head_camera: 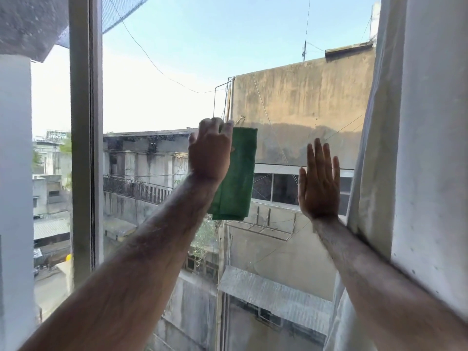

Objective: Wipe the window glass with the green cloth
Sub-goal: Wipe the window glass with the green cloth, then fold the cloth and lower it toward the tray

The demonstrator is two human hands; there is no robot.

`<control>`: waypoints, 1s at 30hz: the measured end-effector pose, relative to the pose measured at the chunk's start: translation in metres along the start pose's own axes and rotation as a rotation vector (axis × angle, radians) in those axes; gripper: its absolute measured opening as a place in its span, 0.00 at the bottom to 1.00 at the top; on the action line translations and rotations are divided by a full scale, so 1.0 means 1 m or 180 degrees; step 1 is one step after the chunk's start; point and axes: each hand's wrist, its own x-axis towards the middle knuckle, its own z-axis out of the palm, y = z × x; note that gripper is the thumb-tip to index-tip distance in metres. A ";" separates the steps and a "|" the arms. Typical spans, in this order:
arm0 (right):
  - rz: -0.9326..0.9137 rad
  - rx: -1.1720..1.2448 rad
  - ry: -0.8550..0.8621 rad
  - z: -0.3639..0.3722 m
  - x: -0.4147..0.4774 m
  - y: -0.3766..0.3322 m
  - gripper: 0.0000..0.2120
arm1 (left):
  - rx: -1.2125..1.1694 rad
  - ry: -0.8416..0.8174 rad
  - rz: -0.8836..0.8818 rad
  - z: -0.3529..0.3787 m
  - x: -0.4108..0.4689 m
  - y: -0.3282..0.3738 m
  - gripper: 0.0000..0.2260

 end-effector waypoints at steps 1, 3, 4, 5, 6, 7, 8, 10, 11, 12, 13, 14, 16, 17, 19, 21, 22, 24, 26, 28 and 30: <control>0.0011 -0.0004 -0.0023 -0.002 -0.001 -0.001 0.27 | 0.0034 -0.0048 -0.0028 -0.002 0.000 0.002 0.19; 0.0006 -0.0010 -0.0037 -0.005 -0.002 -0.004 0.27 | 0.0094 -0.0082 -0.0060 -0.005 0.000 0.007 0.16; 0.0024 -0.0025 -0.0040 -0.007 0.000 -0.005 0.27 | 0.0071 -0.0141 -0.0047 -0.006 0.001 0.010 0.16; 0.0076 -0.0040 -0.0028 -0.010 0.005 -0.007 0.26 | 0.0033 -0.0234 -0.0023 -0.008 0.002 0.014 0.16; 0.0154 -0.0055 -0.0003 -0.015 0.010 -0.011 0.26 | -0.0008 -0.0338 -0.0014 -0.010 0.003 0.016 0.17; 0.0244 -0.0063 0.0023 -0.018 0.017 -0.018 0.26 | -0.0053 -0.0442 -0.0038 -0.011 0.003 0.016 0.19; 0.0320 -0.0040 0.0021 -0.023 0.025 -0.025 0.27 | -0.0108 -0.0529 -0.0085 -0.013 0.004 0.016 0.20; 0.0291 0.0299 -0.0187 -0.035 0.038 -0.045 0.29 | -0.0321 -0.0651 -0.0172 -0.017 0.006 0.013 0.20; 0.0211 0.0650 -0.0450 -0.043 0.039 -0.058 0.31 | -0.0476 -0.0687 -0.0218 -0.020 0.008 0.011 0.19; 0.0204 0.1042 -0.0812 -0.051 0.038 -0.071 0.33 | -0.0644 -0.0707 -0.0273 -0.023 0.009 0.008 0.18; 0.0300 0.1382 -0.1206 -0.059 0.036 -0.084 0.35 | -0.0813 -0.0694 -0.0343 -0.026 0.010 0.006 0.17; 0.0445 0.1607 -0.1546 -0.064 0.034 -0.094 0.38 | -0.0970 -0.0644 -0.0426 -0.030 0.011 0.004 0.16; 0.0749 0.1847 -0.1958 -0.070 0.031 -0.108 0.38 | -0.1284 -0.0519 -0.0579 -0.040 0.010 -0.002 0.14; 0.0904 0.1959 -0.2113 -0.072 0.030 -0.111 0.37 | -0.1490 -0.0461 -0.0656 -0.046 0.008 -0.005 0.14; 0.1238 0.2276 -0.2386 -0.075 0.026 -0.115 0.30 | -0.1977 -0.0384 -0.0893 -0.058 0.001 -0.015 0.13; 0.1656 0.2670 -0.2502 -0.079 0.020 -0.116 0.21 | -0.2309 -0.0358 -0.1217 -0.069 -0.011 -0.028 0.14; 0.1901 0.2960 -0.2499 -0.081 0.017 -0.118 0.18 | -0.2431 -0.0371 -0.1395 -0.072 -0.018 -0.037 0.14; 0.2416 0.3693 -0.2488 -0.088 0.012 -0.121 0.15 | -0.2751 -0.0431 -0.1797 -0.078 -0.036 -0.055 0.14; 0.2820 0.4175 -0.2524 -0.094 0.006 -0.125 0.16 | -0.3114 -0.0555 -0.2188 -0.080 -0.056 -0.073 0.12; 0.3140 0.4385 -0.2564 -0.097 -0.007 -0.133 0.14 | -0.3362 -0.0839 -0.2444 -0.079 -0.081 -0.092 0.10; 0.3413 0.4589 -0.2545 -0.099 -0.029 -0.139 0.11 | -0.3686 -0.1166 -0.2673 -0.076 -0.110 -0.106 0.07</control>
